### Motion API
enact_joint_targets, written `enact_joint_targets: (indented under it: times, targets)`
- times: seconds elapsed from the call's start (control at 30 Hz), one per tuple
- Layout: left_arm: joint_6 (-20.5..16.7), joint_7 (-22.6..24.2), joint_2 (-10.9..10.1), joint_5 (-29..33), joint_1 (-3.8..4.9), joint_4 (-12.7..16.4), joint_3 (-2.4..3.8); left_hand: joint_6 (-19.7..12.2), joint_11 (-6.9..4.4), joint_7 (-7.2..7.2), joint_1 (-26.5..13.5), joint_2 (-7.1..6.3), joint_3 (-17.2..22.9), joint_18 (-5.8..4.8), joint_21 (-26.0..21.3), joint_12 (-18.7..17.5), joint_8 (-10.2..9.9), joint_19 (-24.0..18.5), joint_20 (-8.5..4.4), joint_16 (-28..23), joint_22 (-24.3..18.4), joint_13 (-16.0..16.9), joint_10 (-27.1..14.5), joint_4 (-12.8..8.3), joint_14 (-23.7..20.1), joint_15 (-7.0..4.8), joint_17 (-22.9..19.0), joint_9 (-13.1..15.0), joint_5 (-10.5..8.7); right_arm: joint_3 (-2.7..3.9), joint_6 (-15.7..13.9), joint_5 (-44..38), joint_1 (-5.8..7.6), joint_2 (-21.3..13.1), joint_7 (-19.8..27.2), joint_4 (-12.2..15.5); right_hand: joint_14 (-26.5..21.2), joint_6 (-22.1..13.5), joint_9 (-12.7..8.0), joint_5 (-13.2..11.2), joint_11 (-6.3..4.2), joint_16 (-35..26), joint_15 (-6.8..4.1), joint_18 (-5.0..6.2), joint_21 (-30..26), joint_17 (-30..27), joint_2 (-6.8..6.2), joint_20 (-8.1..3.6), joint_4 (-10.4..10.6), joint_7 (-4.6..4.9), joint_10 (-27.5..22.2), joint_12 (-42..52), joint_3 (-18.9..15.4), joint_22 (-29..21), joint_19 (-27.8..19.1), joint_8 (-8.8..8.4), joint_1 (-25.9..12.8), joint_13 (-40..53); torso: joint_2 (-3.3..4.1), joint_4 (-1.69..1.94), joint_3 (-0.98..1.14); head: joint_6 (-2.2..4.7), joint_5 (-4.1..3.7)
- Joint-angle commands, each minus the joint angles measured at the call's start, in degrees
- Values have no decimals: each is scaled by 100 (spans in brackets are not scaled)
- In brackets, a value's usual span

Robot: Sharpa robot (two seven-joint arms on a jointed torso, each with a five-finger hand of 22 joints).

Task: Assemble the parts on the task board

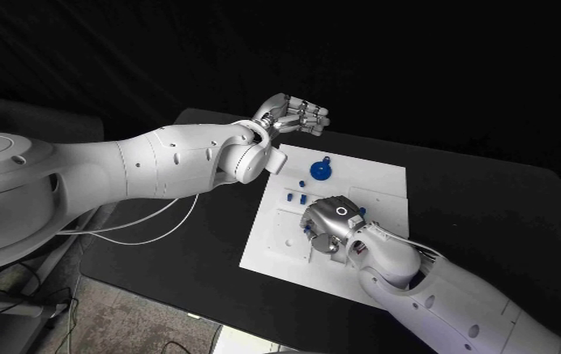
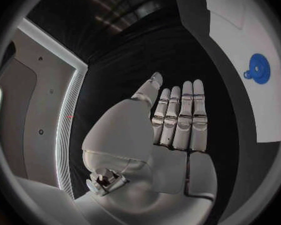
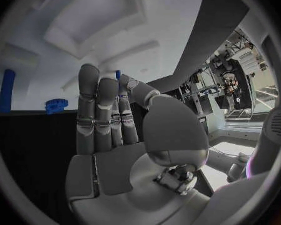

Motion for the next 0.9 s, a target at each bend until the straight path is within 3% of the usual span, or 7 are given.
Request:
enact_joint_targets:
  times: [0.03, 0.3, 0.6, 0.9]
  targets:
    - [80, 17, 8, 35, 19, 13, 4, 18, 2, -12, 28, -1, 1, 10, 20, -28, -15, 49, 2, -38, -5, -7, -19, 36, -39, -4, -9, -5, -4, -1, 211, -97, -2, -2, 18, -12, -3, 50, 9, -12, -67, 21, -21, 74, -23, -5, 20, -9, 2, -6, 109, 17, 30, 13, 80, 19, 42, 4, -1, -6, -1, -13, 11]
    - [107, -3, 15, 35, 20, 16, 4, 15, 4, -11, 39, -5, 1, 11, 22, -28, -15, 50, 4, -37, -25, -7, -25, 34, -43, -2, -9, -6, -5, -12, 371, -95, -2, 57, 24, -56, -8, 35, 8, 2, -62, 11, -15, 70, -64, -17, 32, -5, 1, 0, 90, 16, 7, 52, 78, 18, 37, 3, 9, 4, 6, -24, -4]
    - [132, -25, 29, 35, 20, 18, 5, 17, 5, -11, 47, -3, 2, 10, 24, -28, -14, 46, 5, -38, -39, -7, -26, 34, -54, 0, -10, -5, -7, -126, 416, -108, -2, 141, 11, -152, -7, 24, 6, 34, -55, -2, -15, 74, -88, -28, 32, -3, -1, 4, 69, 15, 2, 68, 77, 19, 36, 2, 3, 0, 4, -37, -4]
    - [153, -41, 33, 35, 21, 20, 5, 17, 5, -11, 47, -3, 2, 10, 24, -28, -14, 46, 5, -38, -39, -7, -26, 34, -54, 0, -10, -5, -7, -164, 367, -5, -2, 165, 50, -212, -8, -72, -8, 152, -27, -23, 16, 74, -156, -44, 10, 24, 41, 30, -58, 14, -109, 98, 81, 15, -61, -1, -3, -8, 2, -54, 9]
